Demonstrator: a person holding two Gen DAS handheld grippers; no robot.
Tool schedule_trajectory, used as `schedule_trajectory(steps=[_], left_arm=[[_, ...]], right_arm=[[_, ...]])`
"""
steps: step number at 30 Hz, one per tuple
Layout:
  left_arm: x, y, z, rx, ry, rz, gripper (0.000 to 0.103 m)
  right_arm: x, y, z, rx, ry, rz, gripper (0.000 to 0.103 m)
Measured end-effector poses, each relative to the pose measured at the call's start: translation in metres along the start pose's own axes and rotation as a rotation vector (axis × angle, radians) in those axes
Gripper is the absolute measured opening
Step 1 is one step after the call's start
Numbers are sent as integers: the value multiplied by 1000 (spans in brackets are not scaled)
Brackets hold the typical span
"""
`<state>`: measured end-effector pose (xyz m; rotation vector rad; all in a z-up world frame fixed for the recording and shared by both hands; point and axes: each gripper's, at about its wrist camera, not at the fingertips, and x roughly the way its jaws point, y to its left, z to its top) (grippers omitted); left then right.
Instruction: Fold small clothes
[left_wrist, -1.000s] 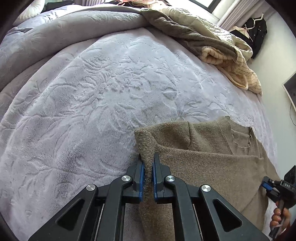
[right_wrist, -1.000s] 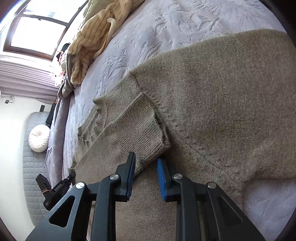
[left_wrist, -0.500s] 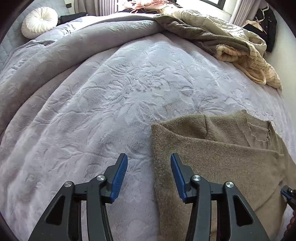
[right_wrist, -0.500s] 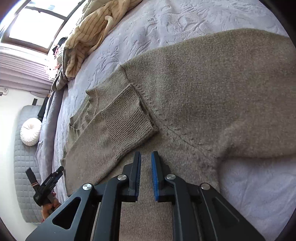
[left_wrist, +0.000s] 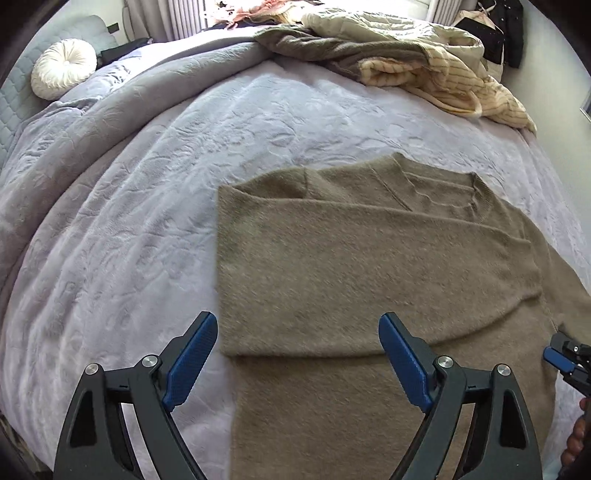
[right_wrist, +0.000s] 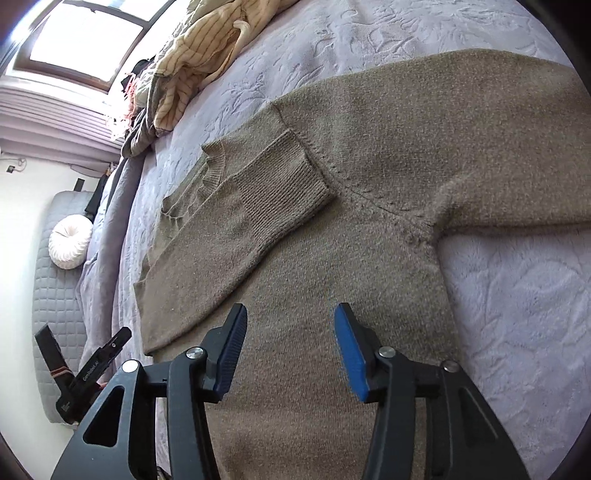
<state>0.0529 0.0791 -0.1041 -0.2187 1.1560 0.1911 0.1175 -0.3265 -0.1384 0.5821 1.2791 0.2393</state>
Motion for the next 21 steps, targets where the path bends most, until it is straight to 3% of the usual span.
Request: schedule_trajectory(steps=[5, 10, 13, 21], left_arm=[[4, -44, -13, 5, 65, -70, 90], [16, -88, -22, 42, 132, -123, 90], [21, -118, -27, 85, 165, -161, 90], [18, -183, -32, 169, 149, -210, 90]], right_arm=[[-25, -26, -1, 27, -31, -18, 55], [-59, -74, 2, 133, -105, -45, 55], [-85, -111, 3, 231, -185, -33, 56], [-158, -208, 10, 520, -447, -6, 56]])
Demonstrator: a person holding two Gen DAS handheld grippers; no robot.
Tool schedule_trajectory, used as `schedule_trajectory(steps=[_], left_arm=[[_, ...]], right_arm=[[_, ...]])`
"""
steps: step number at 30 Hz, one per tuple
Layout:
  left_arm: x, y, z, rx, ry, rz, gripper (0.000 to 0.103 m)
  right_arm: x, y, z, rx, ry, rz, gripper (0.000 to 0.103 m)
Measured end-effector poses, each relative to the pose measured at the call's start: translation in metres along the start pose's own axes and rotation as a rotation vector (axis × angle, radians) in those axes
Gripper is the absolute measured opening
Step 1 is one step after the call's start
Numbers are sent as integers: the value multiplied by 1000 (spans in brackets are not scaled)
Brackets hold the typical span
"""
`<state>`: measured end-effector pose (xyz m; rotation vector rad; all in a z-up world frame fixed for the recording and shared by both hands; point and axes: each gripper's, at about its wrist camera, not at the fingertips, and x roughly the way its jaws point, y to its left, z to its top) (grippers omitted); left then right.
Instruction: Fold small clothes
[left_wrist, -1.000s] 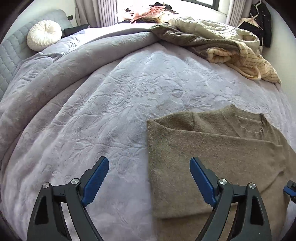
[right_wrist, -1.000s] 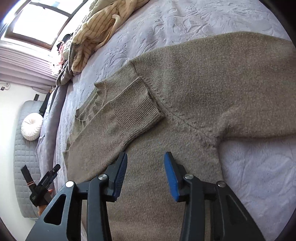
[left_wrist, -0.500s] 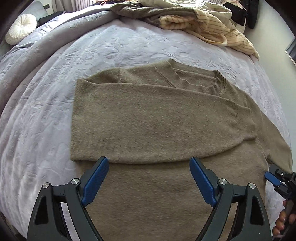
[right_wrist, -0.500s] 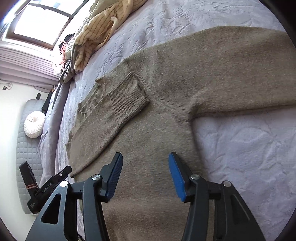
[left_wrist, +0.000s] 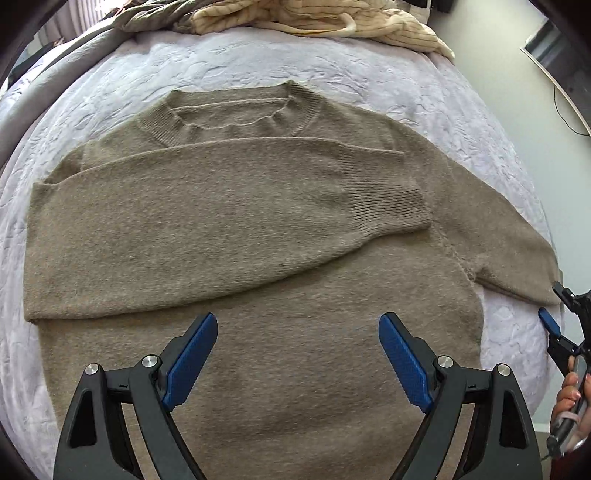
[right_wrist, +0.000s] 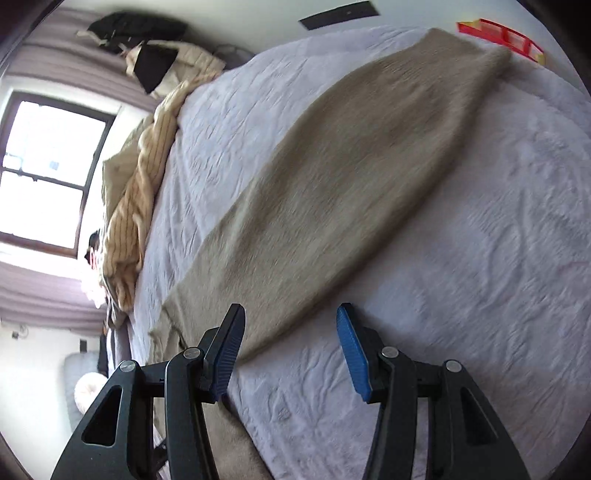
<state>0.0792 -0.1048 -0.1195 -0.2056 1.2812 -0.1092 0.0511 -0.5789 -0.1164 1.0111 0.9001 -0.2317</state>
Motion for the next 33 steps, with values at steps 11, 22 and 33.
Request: schedule_trajectory(steps=[11, 22, 33], left_arm=[[9, -26, 16, -20, 5, -37, 90], [1, 20, 18, -71, -24, -34, 90], [-22, 108, 1, -201, -92, 51, 90]], right_arm=[[5, -22, 53, 176, -58, 76, 11], [36, 145, 9, -342, 43, 195, 10], [125, 296, -199, -962, 347, 303, 10]])
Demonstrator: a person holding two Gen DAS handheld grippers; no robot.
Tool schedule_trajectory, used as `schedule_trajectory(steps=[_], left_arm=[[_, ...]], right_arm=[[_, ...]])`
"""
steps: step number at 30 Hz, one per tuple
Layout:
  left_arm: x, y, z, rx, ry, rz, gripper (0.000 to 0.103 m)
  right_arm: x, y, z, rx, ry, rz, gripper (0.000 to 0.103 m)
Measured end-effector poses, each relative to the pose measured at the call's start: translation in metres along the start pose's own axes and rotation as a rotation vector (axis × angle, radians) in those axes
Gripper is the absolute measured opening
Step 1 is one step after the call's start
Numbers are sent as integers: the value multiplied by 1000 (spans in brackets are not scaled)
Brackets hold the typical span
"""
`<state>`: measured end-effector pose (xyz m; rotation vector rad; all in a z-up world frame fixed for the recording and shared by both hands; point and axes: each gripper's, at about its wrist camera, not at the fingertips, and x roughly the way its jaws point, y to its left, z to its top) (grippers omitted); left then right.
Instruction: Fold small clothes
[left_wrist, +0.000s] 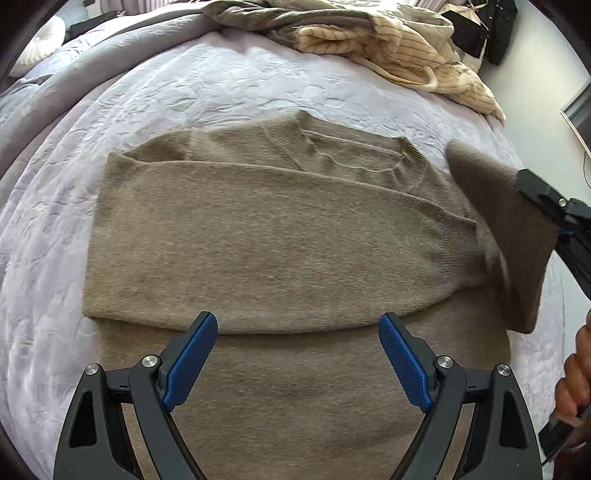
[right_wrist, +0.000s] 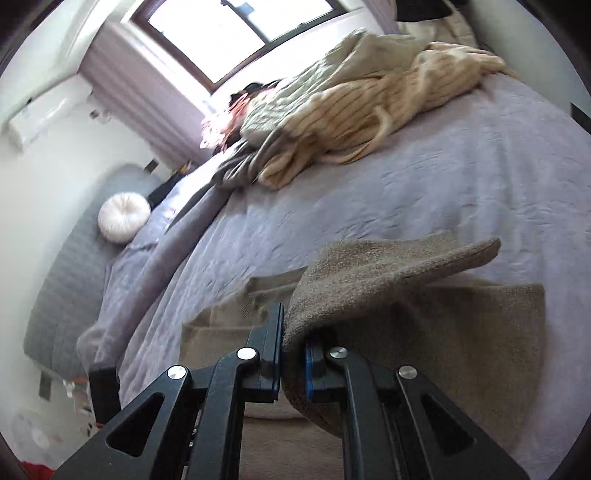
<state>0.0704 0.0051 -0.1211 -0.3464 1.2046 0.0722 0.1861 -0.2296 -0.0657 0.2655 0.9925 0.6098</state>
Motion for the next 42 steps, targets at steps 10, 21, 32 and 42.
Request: schedule_trajectory(steps=[10, 21, 32, 42], left_arm=[[-8, 64, -16, -85, -7, 29, 90], [-22, 92, -30, -125, -35, -2, 90], [-22, 110, -38, -166, -31, -49, 90], [1, 86, 4, -174, 6, -272, 90]], right_arm=[[78, -13, -46, 169, 232, -39, 54], [92, 26, 2, 69, 117, -26, 8], [146, 110, -69, -429, 368, -52, 40], [56, 15, -74, 60, 303, -10, 43]])
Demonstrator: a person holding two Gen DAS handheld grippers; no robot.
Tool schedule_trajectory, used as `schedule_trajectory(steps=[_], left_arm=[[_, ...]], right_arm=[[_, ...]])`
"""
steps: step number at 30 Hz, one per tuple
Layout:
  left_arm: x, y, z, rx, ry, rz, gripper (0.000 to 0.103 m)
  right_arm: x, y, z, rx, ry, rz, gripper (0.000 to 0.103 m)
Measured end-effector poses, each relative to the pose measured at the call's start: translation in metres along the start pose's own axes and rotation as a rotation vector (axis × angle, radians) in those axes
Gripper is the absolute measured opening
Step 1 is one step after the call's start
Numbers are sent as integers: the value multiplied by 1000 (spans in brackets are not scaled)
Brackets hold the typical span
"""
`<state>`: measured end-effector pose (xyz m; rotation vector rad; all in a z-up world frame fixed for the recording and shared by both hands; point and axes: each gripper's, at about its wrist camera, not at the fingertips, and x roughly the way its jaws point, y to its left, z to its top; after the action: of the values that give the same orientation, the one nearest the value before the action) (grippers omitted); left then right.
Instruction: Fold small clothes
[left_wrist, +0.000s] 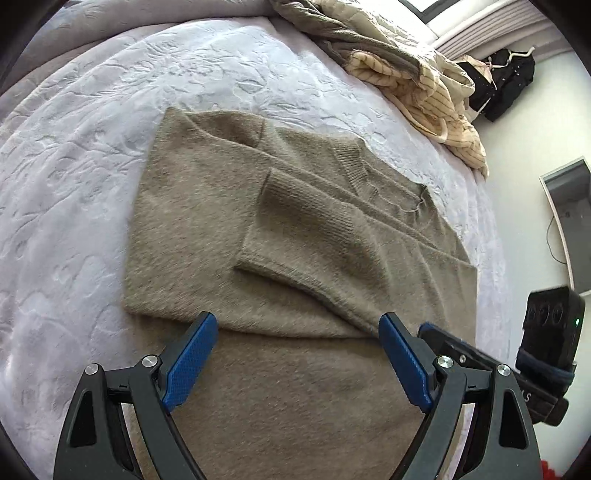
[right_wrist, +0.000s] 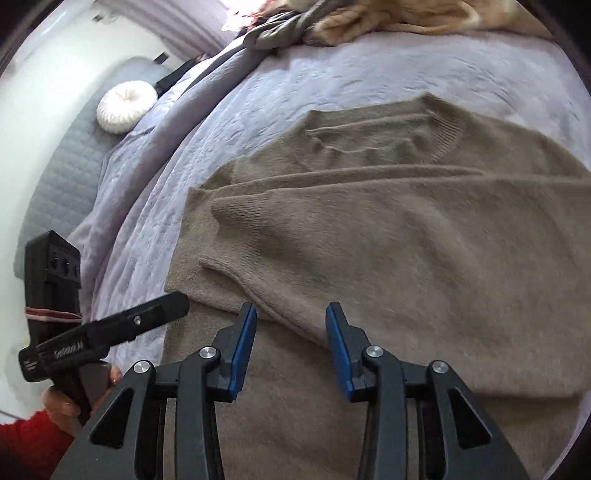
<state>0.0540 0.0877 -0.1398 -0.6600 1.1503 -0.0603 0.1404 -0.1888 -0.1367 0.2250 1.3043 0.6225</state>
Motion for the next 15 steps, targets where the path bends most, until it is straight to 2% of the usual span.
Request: schedule_trajectory(steps=[2, 7, 9, 10, 11, 12, 13, 15], left_arm=[[11, -5, 10, -10, 17, -30, 90], [30, -1, 26, -117, 36, -68, 90], [33, 1, 31, -155, 26, -70, 89], [32, 2, 33, -173, 6, -63, 86], [28, 1, 34, -186, -27, -56, 58], [25, 1, 36, -189, -43, -65, 21], [23, 1, 37, -189, -48, -68, 9], [15, 1, 35, -170, -77, -59, 8]], right_arm=[[-14, -20, -8, 73, -18, 1, 43], [-38, -52, -25, 176, -55, 12, 43], [-43, -62, -29, 209, -67, 24, 43], [-44, -65, -31, 224, -69, 27, 43], [-46, -70, -34, 241, -71, 29, 43], [-48, -74, -36, 260, -72, 32, 43], [-52, -80, -39, 279, -78, 33, 43], [-60, -93, -44, 328, -105, 32, 43]])
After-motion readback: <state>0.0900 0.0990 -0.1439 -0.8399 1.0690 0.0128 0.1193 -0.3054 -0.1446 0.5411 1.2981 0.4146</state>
